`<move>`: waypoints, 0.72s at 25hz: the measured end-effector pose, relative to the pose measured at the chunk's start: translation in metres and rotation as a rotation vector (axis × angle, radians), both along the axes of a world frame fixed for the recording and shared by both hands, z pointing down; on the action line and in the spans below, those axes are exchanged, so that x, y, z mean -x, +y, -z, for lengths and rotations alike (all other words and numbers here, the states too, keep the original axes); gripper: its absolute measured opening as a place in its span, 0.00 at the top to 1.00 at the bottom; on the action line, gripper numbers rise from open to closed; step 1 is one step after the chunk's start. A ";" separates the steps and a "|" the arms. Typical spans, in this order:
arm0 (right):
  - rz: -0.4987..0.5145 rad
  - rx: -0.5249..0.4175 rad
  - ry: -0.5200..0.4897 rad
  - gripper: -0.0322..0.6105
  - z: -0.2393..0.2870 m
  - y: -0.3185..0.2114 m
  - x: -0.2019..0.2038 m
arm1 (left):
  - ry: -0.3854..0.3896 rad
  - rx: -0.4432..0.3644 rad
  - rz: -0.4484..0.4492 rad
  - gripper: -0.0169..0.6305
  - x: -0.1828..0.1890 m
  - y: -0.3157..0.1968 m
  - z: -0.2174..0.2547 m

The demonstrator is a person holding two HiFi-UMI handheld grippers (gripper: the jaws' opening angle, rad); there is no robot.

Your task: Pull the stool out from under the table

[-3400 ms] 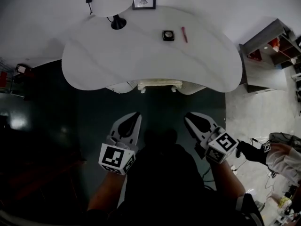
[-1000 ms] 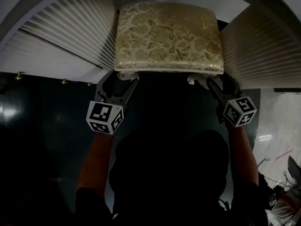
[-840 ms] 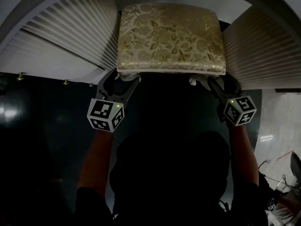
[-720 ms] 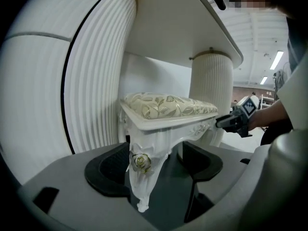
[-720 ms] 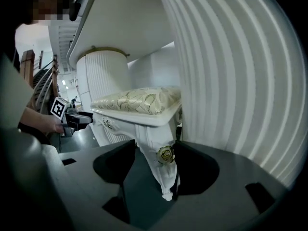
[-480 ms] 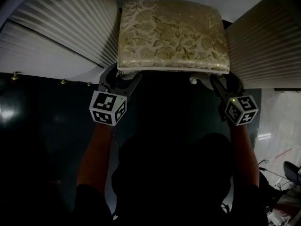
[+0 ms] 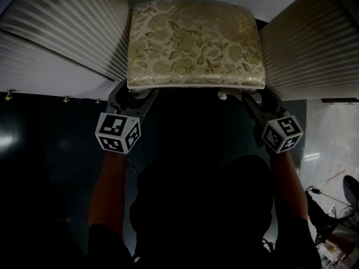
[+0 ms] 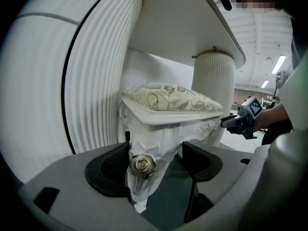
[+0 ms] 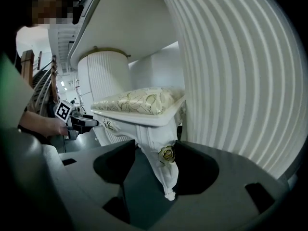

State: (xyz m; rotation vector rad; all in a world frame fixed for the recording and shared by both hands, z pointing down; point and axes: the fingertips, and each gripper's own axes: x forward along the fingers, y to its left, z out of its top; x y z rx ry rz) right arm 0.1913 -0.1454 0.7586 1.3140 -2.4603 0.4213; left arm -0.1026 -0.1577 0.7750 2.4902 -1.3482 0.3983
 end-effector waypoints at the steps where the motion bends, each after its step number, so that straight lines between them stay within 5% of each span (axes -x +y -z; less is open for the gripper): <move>1: 0.007 0.012 -0.023 0.61 0.001 0.001 0.000 | 0.001 0.005 0.003 0.45 0.000 0.000 0.000; 5: 0.052 0.060 -0.080 0.61 0.004 0.003 -0.005 | -0.004 0.014 -0.006 0.45 -0.001 0.001 0.001; 10: 0.086 0.009 0.063 0.61 -0.003 -0.008 -0.006 | -0.128 -0.040 -0.078 0.44 -0.002 -0.002 -0.003; 18: 0.119 0.076 -0.004 0.61 -0.006 -0.008 0.003 | -0.086 -0.004 -0.073 0.43 -0.006 -0.004 0.001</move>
